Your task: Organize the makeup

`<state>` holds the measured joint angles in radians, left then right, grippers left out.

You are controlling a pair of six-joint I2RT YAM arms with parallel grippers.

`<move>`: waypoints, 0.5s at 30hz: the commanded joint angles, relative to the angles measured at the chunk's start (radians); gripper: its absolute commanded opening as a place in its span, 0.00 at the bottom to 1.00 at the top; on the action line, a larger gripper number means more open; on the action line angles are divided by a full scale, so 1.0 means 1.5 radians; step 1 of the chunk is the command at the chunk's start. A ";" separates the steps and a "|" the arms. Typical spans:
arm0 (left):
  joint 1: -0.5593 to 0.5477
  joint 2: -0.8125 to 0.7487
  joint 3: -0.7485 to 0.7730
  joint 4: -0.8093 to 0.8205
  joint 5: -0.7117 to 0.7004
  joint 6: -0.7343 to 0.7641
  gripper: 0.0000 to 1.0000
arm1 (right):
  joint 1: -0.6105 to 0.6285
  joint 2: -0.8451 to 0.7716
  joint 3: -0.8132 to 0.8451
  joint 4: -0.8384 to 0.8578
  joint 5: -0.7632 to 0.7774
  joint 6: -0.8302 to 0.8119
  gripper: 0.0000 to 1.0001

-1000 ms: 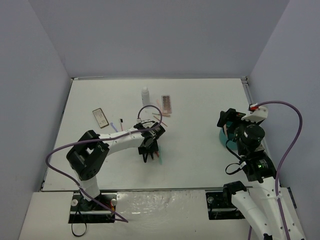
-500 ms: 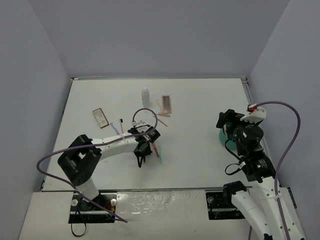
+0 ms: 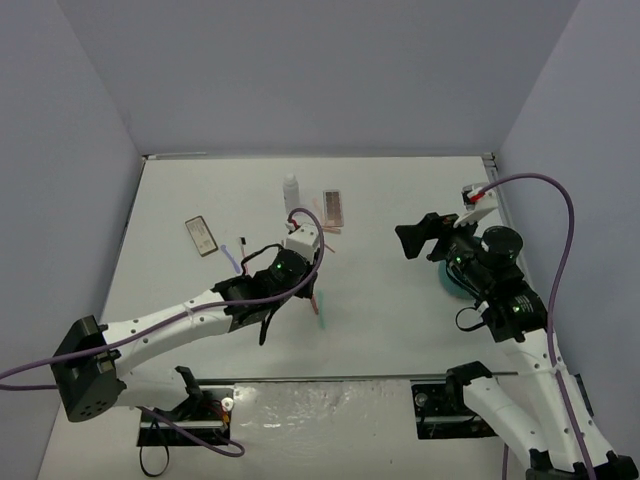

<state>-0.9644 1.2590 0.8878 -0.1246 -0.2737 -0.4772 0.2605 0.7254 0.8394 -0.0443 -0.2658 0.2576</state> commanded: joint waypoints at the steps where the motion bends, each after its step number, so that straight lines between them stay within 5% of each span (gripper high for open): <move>1: -0.021 0.003 0.052 0.194 0.094 0.194 0.00 | 0.021 0.041 0.057 0.063 -0.176 0.039 0.85; 15: -0.031 0.066 0.150 0.323 0.241 0.223 0.00 | 0.067 0.082 0.036 0.112 -0.192 0.073 0.81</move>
<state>-1.0042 1.3618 1.0324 0.2062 0.0071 -0.1629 0.3561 0.8360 0.8906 0.0003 -0.5173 0.3358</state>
